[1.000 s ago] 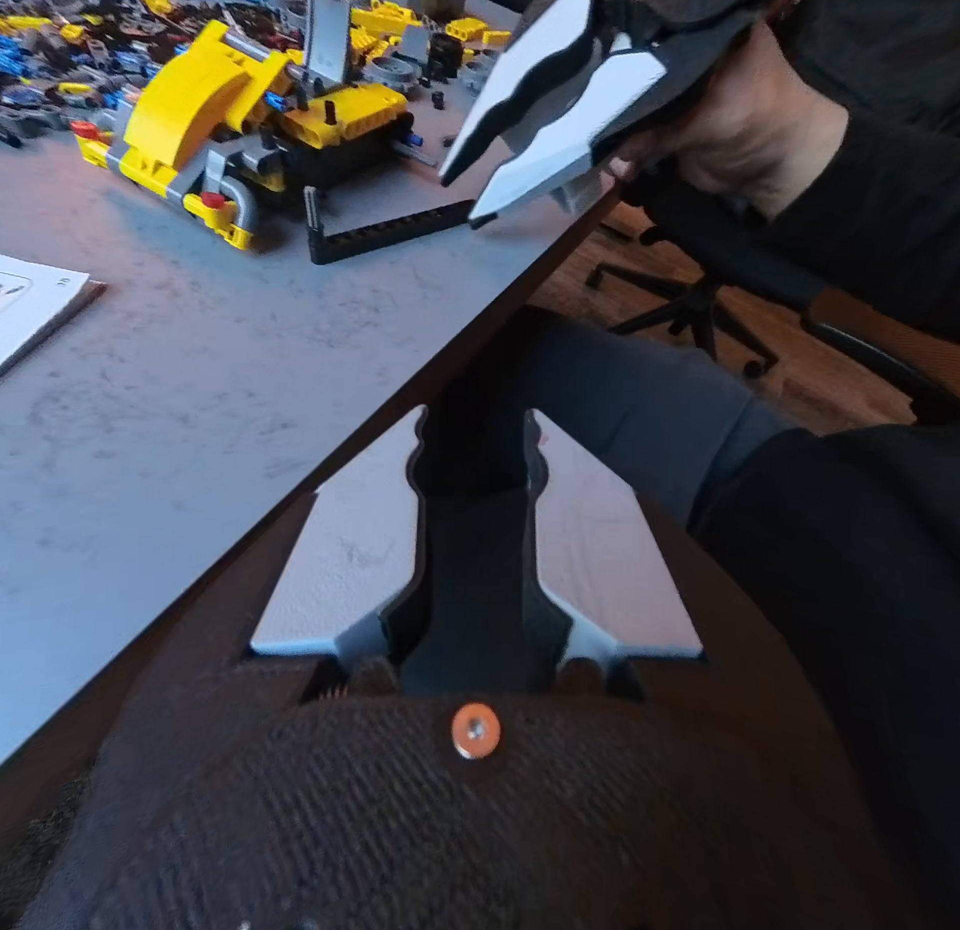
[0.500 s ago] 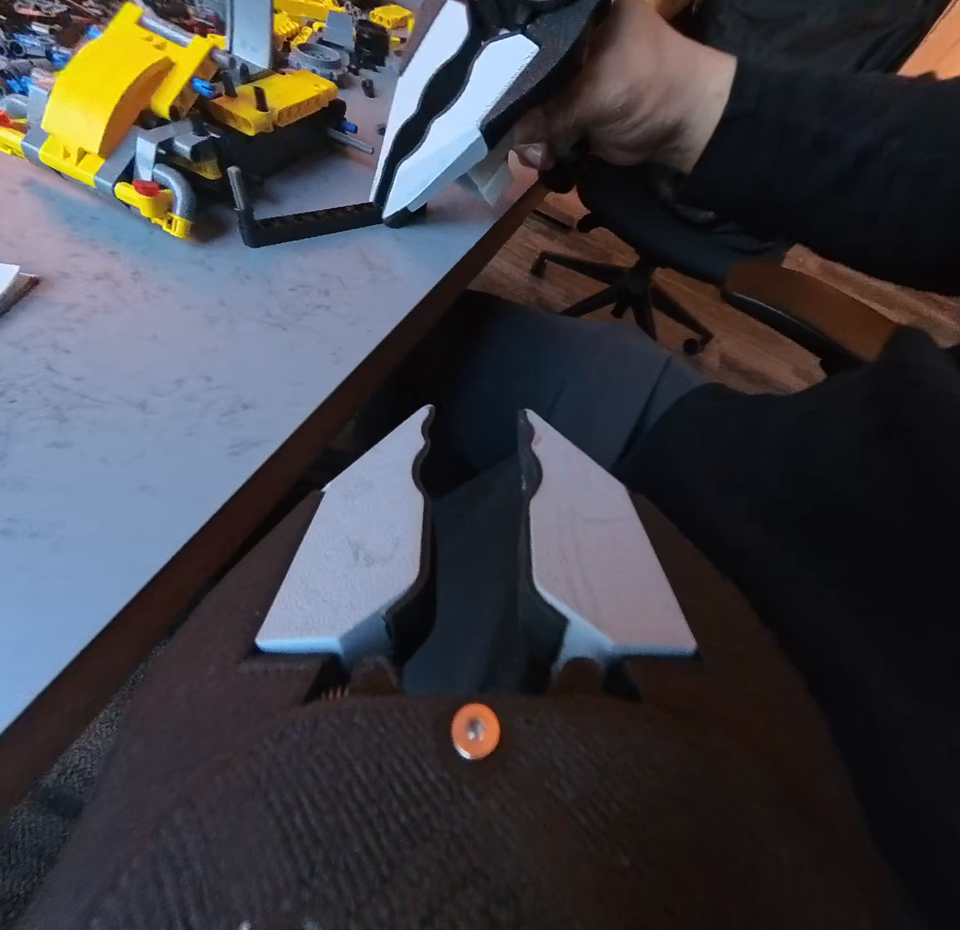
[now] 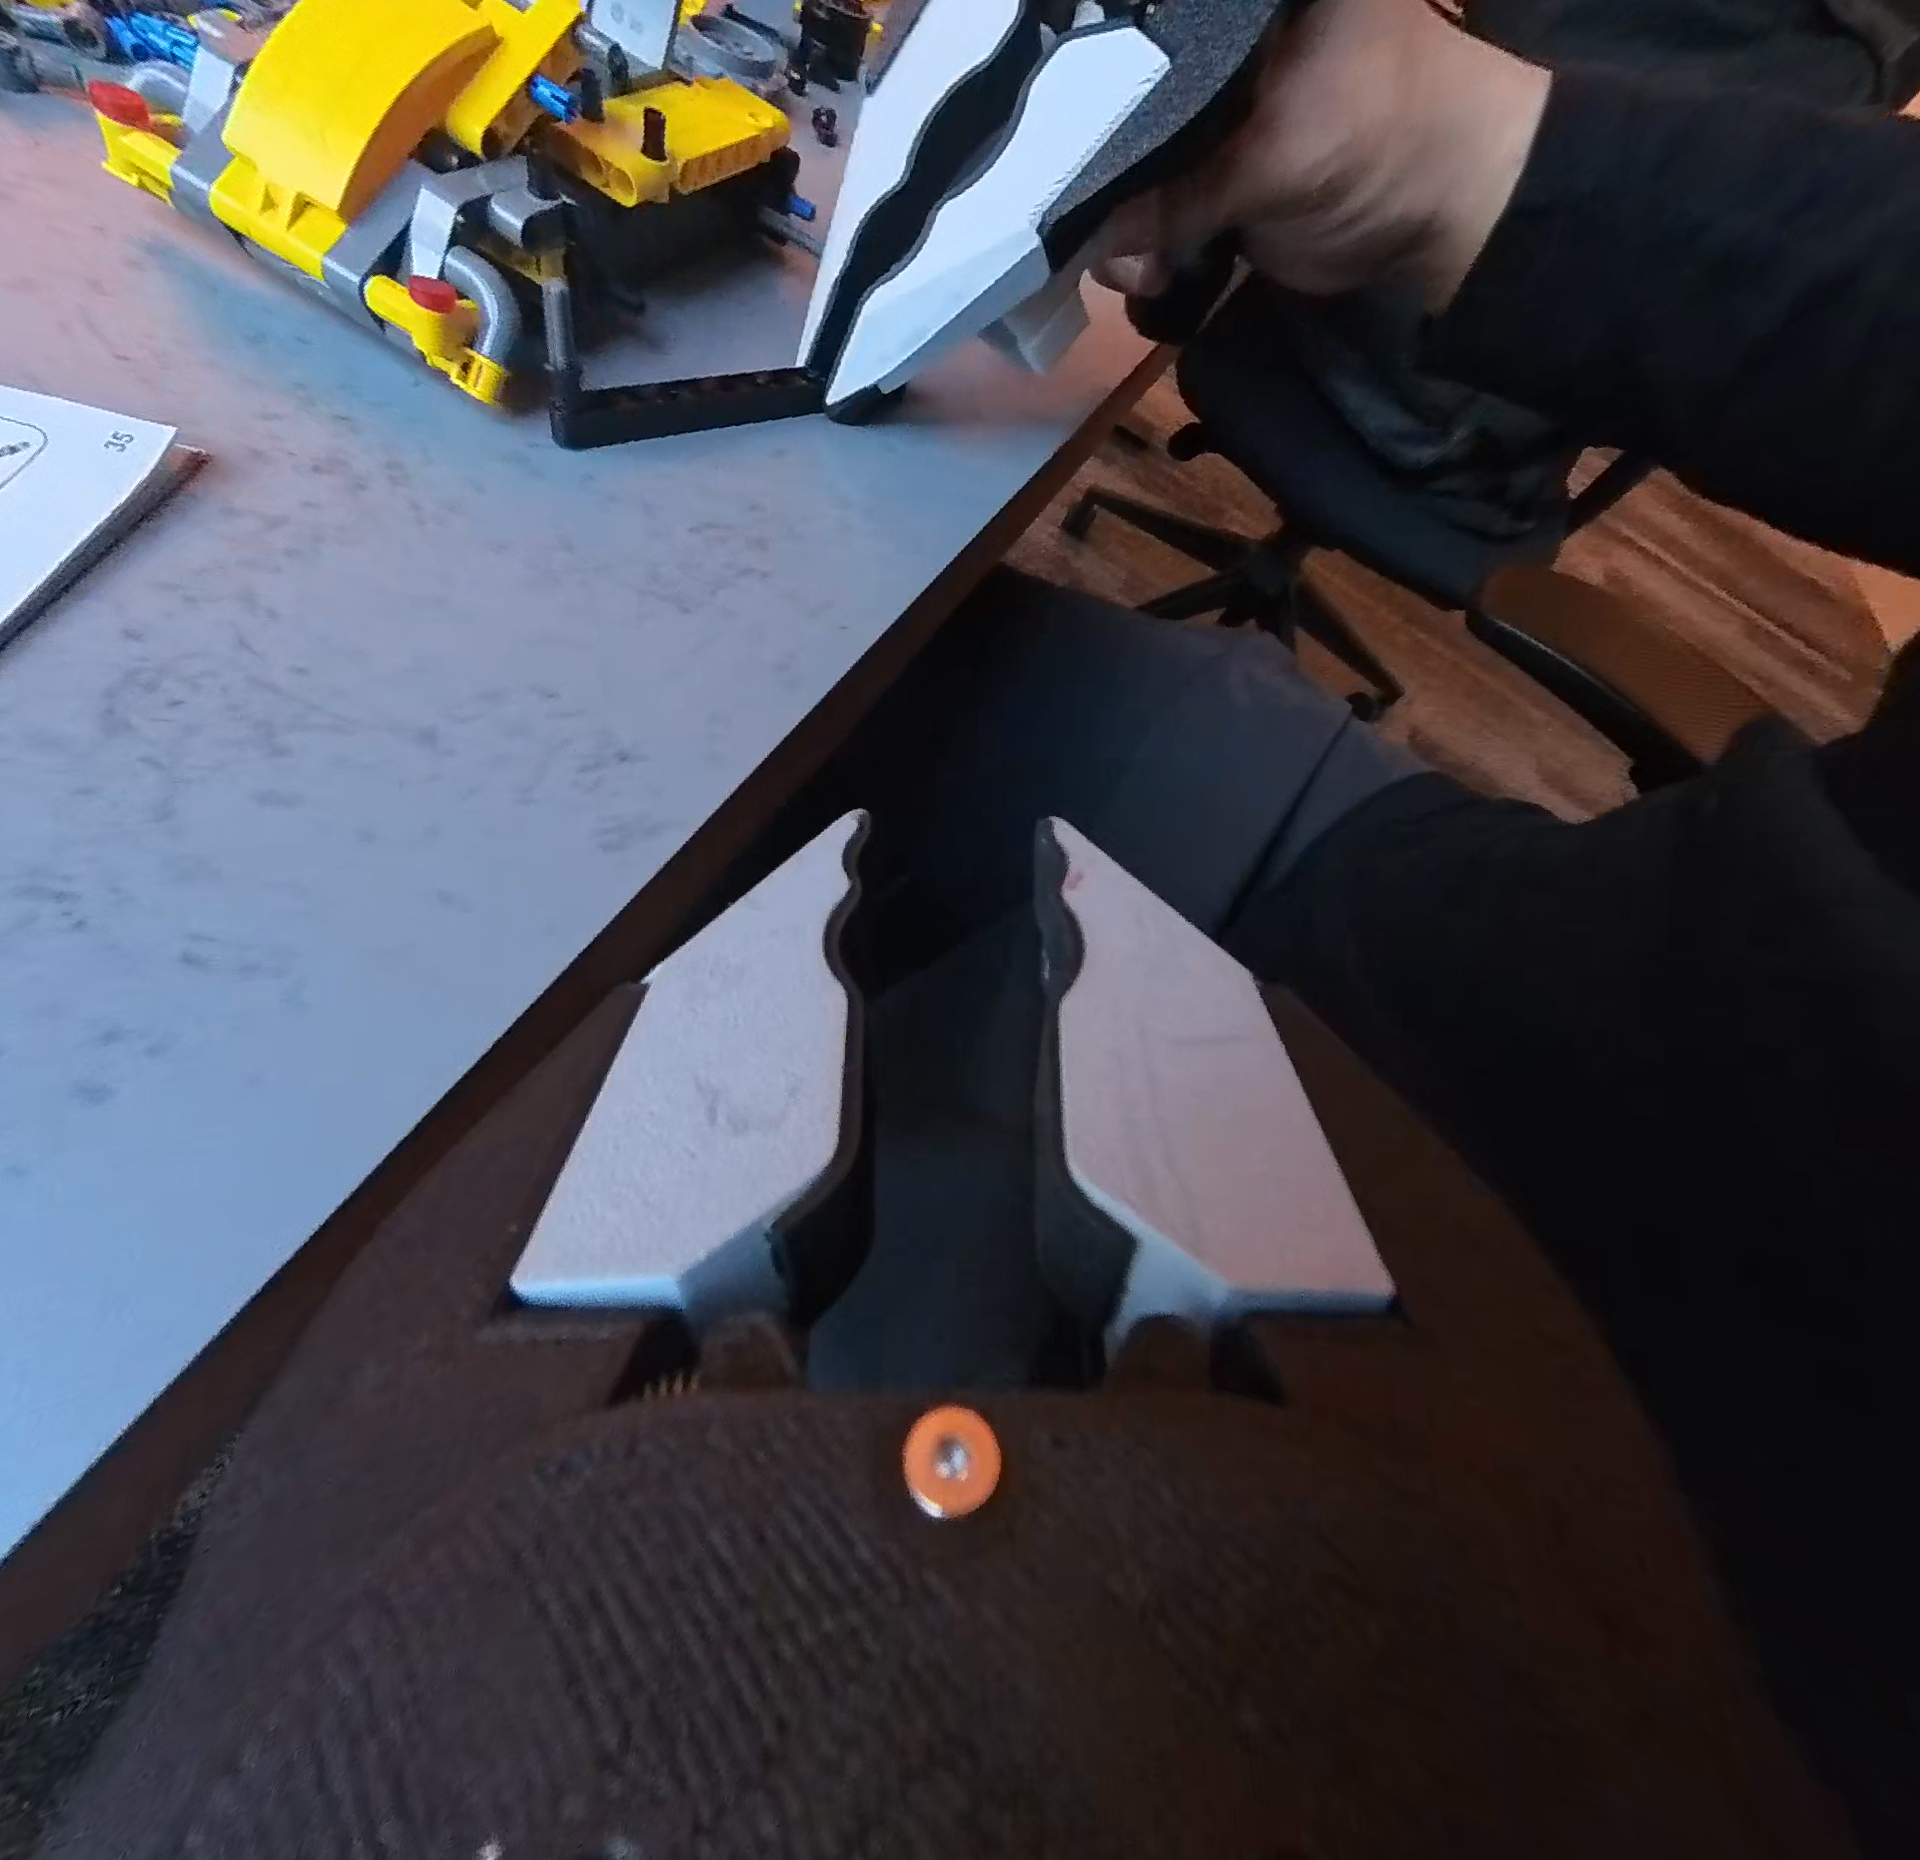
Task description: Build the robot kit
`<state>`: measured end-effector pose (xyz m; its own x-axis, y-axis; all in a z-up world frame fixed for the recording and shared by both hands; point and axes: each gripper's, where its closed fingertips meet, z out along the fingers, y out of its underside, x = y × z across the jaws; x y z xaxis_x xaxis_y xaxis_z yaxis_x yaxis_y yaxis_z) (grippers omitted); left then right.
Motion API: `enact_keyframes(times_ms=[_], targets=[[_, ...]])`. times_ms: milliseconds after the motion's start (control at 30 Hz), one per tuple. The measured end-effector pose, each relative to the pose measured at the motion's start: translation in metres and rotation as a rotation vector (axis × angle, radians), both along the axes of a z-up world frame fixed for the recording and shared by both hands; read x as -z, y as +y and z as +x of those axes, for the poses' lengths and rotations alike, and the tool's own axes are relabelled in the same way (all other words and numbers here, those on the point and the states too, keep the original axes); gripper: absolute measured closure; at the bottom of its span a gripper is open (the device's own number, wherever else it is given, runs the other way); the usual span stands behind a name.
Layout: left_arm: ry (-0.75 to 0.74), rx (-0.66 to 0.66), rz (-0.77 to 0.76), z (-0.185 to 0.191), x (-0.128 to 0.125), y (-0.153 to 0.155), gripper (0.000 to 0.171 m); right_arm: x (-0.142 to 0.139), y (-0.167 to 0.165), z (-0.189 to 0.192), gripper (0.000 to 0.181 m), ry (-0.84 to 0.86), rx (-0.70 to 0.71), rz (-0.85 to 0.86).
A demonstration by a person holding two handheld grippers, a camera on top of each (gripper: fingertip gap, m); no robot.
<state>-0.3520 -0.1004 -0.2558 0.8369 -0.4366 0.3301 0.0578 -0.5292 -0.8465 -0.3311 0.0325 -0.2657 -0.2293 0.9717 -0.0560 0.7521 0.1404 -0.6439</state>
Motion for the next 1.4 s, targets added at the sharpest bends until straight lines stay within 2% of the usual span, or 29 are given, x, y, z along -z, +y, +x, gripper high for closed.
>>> enact_keyframes(times_ms=[533,867,1167,1400], targets=[[0.010,0.012,-0.019,0.005,0.006,-0.001,0.146,-0.002,0.010,0.011,0.174,-0.013,0.010,0.103],[0.027,-0.022,-0.025,0.001,0.007,0.002,0.143,-0.007,0.009,0.014,0.167,0.042,0.034,0.074],[0.079,-0.001,-0.011,0.006,0.007,0.000,0.144,-0.034,0.008,0.013,0.166,0.140,0.075,0.083],[0.082,0.005,0.005,0.005,0.001,-0.003,0.144,-0.059,-0.013,-0.013,0.166,0.234,0.045,0.085]])
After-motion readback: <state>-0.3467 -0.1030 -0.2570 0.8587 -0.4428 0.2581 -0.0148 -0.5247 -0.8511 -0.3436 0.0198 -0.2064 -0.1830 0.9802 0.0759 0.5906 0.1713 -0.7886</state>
